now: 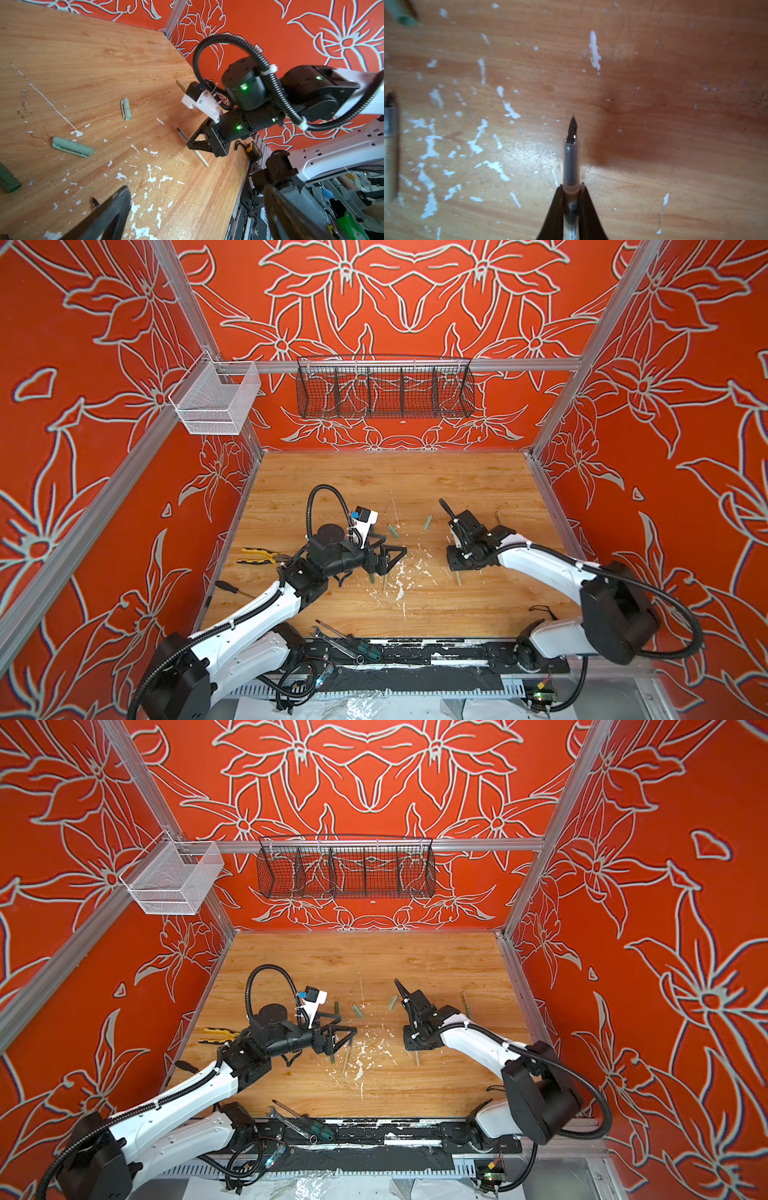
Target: Insert the pens into the pen caps
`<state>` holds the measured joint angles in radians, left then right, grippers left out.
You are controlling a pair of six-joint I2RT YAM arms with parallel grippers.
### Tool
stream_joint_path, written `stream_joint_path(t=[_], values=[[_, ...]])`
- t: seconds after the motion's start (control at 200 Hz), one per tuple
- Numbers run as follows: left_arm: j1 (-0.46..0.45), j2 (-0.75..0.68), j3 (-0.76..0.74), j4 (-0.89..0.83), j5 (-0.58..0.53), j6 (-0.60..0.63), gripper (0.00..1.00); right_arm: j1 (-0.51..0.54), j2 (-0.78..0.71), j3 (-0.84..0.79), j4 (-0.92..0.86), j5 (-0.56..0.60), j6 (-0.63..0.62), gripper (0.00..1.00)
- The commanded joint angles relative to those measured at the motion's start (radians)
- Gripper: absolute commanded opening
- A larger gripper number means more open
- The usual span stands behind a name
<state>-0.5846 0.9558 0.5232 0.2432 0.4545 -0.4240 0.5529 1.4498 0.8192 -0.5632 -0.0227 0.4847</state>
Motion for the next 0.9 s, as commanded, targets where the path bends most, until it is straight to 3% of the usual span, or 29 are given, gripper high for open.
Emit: stream_joint_path(t=[0.0, 0.18, 0.48, 0.671, 0.896], values=[[-0.004, -0.037, 0.012, -0.024, -0.027, 0.024, 0.97, -0.002, 0.06, -0.005, 0.02, -0.005, 0.032, 0.0], [-0.004, -0.082, 0.029, -0.081, -0.071, 0.078, 0.97, -0.001, 0.106, -0.008, 0.051, -0.019, 0.061, 0.02], [-0.004, -0.11, 0.074, -0.17, -0.089, 0.158, 0.97, -0.002, 0.118, 0.046, 0.007, -0.001, 0.053, 0.4], [-0.004, -0.161, 0.058, -0.18, -0.116, 0.169, 0.97, -0.009, 0.169, 0.218, -0.088, 0.03, -0.001, 0.58], [-0.004, -0.207, 0.037, -0.166, -0.129, 0.165, 0.97, -0.065, 0.332, 0.467, -0.138, 0.009, -0.026, 0.63]])
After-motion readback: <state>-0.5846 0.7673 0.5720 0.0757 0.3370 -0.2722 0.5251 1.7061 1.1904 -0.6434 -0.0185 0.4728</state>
